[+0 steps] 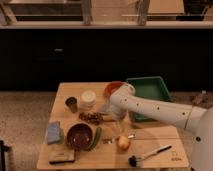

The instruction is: Place banana in paper cup

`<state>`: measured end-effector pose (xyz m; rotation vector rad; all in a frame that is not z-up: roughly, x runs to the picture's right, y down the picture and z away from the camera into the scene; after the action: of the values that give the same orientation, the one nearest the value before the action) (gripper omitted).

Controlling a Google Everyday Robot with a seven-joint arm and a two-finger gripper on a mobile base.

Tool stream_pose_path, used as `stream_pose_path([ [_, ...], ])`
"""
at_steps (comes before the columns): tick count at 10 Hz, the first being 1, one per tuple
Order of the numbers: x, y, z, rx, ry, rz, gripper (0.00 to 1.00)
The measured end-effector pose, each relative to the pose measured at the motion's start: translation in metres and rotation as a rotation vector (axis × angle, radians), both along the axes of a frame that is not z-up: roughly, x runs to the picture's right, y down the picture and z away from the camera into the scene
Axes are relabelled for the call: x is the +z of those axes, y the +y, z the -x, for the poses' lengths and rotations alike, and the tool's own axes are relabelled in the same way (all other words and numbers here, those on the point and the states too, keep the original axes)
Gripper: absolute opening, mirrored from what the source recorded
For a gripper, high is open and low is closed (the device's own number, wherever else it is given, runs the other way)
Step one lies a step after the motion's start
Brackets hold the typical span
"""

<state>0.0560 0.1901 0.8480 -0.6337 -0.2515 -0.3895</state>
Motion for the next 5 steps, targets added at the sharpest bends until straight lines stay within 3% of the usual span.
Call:
stream_pose_path([
  [2,0.0040,0.0000,-0.0009,0.046,0.068,-0.012,0.75],
  [5,0.0071,-0.0041,-0.0014,0.082,0.096,-0.030,0.43],
])
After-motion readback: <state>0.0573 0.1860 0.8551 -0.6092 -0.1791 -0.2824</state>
